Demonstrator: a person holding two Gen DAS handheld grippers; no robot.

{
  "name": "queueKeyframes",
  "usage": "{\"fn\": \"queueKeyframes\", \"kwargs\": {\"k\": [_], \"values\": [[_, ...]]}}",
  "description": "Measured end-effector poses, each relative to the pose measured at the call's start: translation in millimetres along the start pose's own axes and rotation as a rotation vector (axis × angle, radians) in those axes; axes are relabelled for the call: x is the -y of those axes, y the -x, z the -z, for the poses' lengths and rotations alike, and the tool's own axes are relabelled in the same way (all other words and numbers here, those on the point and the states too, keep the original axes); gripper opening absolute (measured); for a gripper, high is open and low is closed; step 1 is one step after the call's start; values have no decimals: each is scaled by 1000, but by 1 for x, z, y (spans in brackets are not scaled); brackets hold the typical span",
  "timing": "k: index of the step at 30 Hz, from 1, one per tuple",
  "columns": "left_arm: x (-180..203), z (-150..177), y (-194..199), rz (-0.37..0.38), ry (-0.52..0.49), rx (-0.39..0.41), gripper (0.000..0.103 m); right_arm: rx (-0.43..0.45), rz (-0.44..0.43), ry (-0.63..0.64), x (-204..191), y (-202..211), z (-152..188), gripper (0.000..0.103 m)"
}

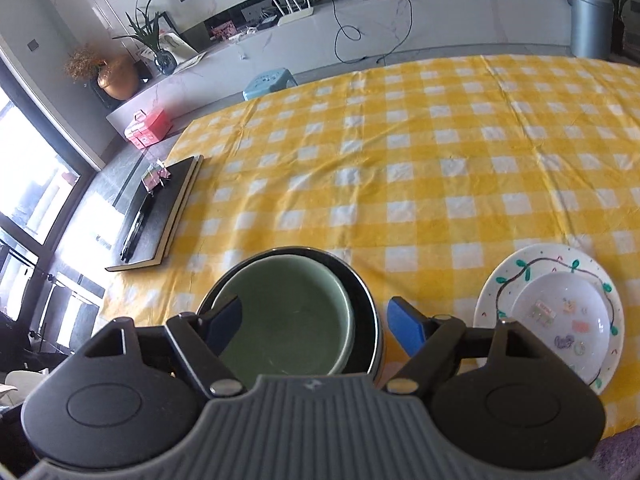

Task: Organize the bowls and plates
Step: 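Close the left gripper on the rim of the green-blue-orange bowl stack, then carry the bowl stack with the left gripper over the Fruity plate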

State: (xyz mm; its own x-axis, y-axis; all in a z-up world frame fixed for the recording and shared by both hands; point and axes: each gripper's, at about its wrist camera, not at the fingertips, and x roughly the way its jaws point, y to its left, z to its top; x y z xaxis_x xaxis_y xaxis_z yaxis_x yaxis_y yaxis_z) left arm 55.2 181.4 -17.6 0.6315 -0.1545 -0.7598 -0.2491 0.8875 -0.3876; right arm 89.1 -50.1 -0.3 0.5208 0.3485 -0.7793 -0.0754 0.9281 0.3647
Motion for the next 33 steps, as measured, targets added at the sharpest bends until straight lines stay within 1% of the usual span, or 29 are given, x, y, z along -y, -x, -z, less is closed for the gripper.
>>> {"fn": "queueKeyframes", "kwargs": {"k": [2,5,8,9,11,13,16,21,23,25,26,28,29,32,33], "values": [[-5,-1,-5,21,34,-15,76,-22,-7,-13,4,-7,0,73],[-9,-2,-9,46,54,-23,76,-41,-17,-40,9,-15,0,72],[-9,-4,-10,57,66,-24,72,-47,-14,-44,11,-21,-1,72],[-9,-5,-8,61,68,-14,70,-46,-16,-49,12,-22,-2,72],[-7,-8,-3,68,57,12,70,-46,-29,-71,16,-25,-4,72],[-5,-11,0,61,43,20,71,-56,-38,-83,19,-29,-7,71],[-2,-14,-6,40,21,-16,71,-76,-37,-98,25,-35,-8,70],[-1,-9,-22,85,41,-92,71,-104,-50,-125,37,-37,-5,70],[0,-7,-28,90,52,-120,71,-116,-51,-141,43,-38,-3,69],[2,-5,-34,91,53,-142,71,-135,-46,-151,47,-40,-2,66],[3,-4,-36,89,53,-151,71,-148,-44,-159,49,-42,-1,61],[5,-2,-39,86,55,-164,70,-175,-54,-187,54,-46,1,58],[5,-1,-39,87,60,-168,69,-191,-66,-205,57,-48,2,55],[4,-1,-41,78,71,-177,63,-219,-91,-238,60,-51,5,52],[4,0,-42,74,70,-178,58,-221,-95,-241,60,-51,5,50]]}}
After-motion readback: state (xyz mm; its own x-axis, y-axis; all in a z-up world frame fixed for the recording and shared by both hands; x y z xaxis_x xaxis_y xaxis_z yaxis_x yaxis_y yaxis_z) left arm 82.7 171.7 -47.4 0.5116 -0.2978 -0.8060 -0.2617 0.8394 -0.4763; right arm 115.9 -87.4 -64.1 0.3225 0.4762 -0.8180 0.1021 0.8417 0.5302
